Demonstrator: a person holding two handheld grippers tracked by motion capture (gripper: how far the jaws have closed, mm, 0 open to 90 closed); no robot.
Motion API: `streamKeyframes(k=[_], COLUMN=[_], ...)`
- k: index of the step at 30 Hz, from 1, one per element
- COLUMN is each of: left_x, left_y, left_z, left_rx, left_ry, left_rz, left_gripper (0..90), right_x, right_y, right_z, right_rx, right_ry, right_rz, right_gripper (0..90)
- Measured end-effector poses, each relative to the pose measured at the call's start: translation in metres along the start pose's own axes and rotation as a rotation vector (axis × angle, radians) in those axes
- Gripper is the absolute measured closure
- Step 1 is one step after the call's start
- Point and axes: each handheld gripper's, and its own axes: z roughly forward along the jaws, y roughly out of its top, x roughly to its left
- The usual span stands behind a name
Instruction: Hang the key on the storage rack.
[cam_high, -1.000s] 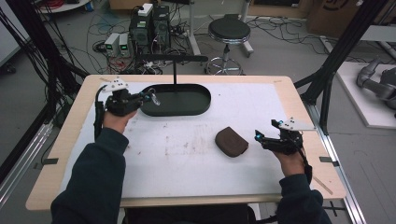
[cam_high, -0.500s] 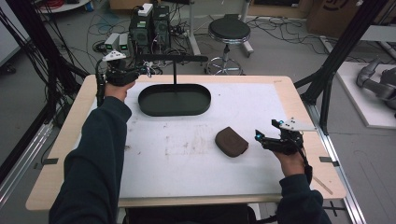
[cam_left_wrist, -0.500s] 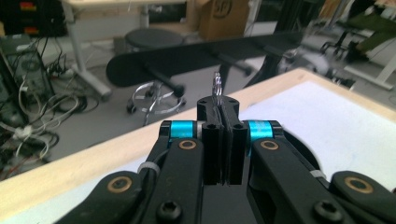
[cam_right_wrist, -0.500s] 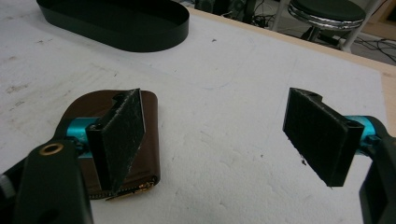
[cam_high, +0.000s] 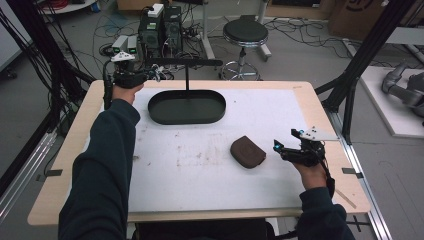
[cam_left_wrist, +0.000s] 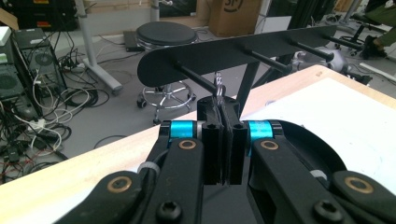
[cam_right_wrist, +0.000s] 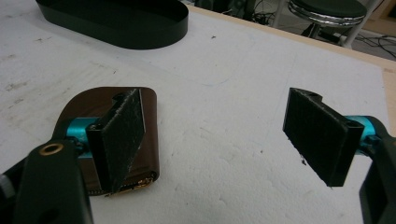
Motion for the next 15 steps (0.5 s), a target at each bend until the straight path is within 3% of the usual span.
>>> streamKeyframes(k=[11,15], left_x=[0.0051,0.0047], left_y=[-0.0024,-0.0046], left_z=[0.0015,0.0038], left_rx=[-0.019,-0.003], left_ry=[0.002,0.012], left_rz=[-0.027,-0.033], left_gripper=[87.4,86.4], right_x=[0.0013,0.0012], right_y=[-0.0001,-0.0002], right_z=[0.0008,0.0005], right_rx=[0.006,0.004], right_ry=[-0.001,0.000], right_rz=[-0.001,-0.005], right_gripper=[21.0,21.0])
